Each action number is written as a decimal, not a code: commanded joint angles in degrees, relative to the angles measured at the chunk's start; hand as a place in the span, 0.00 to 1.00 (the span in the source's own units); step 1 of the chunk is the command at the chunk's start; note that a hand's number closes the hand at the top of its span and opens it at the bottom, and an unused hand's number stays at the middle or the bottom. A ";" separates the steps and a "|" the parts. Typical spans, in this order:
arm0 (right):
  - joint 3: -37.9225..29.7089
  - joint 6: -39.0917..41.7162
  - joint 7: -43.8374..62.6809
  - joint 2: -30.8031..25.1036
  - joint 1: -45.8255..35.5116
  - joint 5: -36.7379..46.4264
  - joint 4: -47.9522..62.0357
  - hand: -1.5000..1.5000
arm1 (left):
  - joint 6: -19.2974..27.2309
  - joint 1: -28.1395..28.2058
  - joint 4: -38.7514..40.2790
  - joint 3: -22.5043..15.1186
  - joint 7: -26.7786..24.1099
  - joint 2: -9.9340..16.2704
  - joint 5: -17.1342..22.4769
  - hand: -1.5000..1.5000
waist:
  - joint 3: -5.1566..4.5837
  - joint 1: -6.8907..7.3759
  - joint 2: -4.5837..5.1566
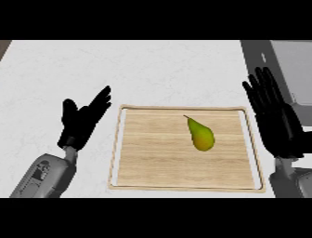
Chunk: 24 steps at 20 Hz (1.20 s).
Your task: Pick the pear from the tray and place it in the cardboard box
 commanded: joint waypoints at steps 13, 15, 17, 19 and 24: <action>-2.54 30.66 -9.28 -25.56 -19.15 10.96 25.56 0.00 | -3.16 -5.06 -8.75 0.82 -13.33 9.00 -9.67 0.50 | -0.09 5.45 -0.60; -0.57 34.59 -12.81 -27.29 -20.68 13.62 24.81 0.00 | -3.63 -1.69 -8.48 1.16 -16.85 8.74 -9.16 0.50 | -0.19 4.99 -0.89; 0.63 36.69 -15.45 -29.91 -23.64 17.61 26.38 0.00 | -5.04 -0.71 -9.94 1.97 -16.14 10.72 -8.54 0.50 | -0.20 5.58 -0.98; 3.00 36.41 -23.35 -27.95 -23.59 23.28 30.11 0.00 | -5.50 -0.87 -7.18 2.90 -18.53 10.72 -9.09 0.50 | -0.20 4.63 -0.83; 11.68 42.12 -14.04 -29.66 -31.00 30.38 26.15 0.00 | -4.59 0.57 -10.76 2.36 -16.36 10.45 -9.95 0.50 | -0.34 4.75 -1.38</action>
